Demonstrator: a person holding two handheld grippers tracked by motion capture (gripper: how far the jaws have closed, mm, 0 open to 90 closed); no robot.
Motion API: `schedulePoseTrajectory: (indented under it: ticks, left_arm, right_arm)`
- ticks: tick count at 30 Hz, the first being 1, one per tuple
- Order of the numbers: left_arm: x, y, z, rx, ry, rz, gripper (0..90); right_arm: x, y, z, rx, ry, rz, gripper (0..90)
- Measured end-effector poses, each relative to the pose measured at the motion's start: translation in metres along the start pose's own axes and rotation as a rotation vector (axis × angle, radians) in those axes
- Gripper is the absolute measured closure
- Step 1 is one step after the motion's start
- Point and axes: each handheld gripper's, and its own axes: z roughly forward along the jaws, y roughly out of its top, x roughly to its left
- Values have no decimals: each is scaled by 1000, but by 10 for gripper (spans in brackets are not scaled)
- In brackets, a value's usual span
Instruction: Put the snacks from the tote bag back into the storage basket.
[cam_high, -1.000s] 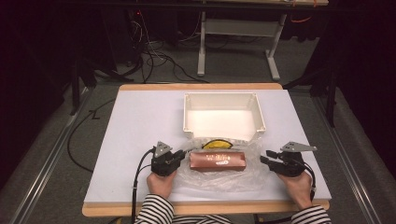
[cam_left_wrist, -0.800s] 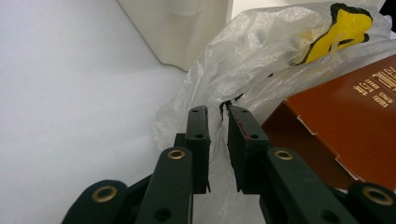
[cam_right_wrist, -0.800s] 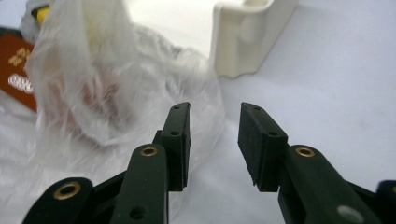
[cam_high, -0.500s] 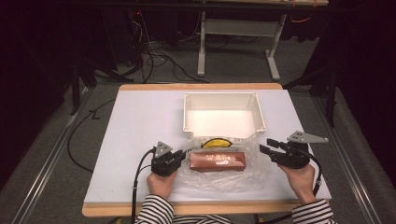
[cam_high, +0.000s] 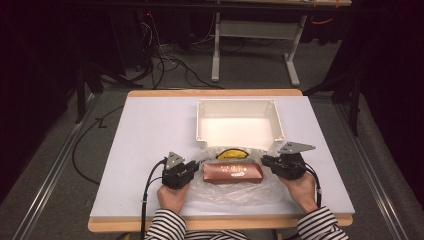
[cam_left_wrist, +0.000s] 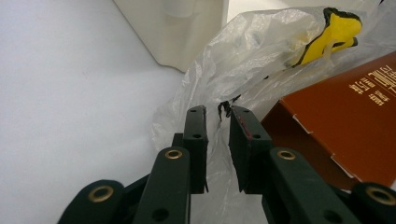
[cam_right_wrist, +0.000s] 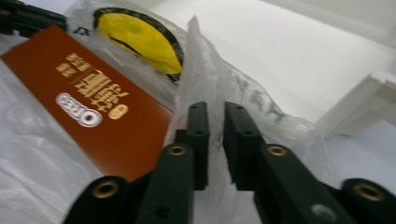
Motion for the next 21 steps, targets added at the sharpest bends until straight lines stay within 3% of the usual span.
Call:
schedulePoseTrajectory:
  ticks: [13,21]
  left_arm:
    - [3,1,1,19,6,-19,779]
    - [3,-1,-2,73,35,15,817]
  right_arm:
    - [-23,-30,6,132,-81,5,900]
    - [-33,-44,-2,149,-126,15,900]
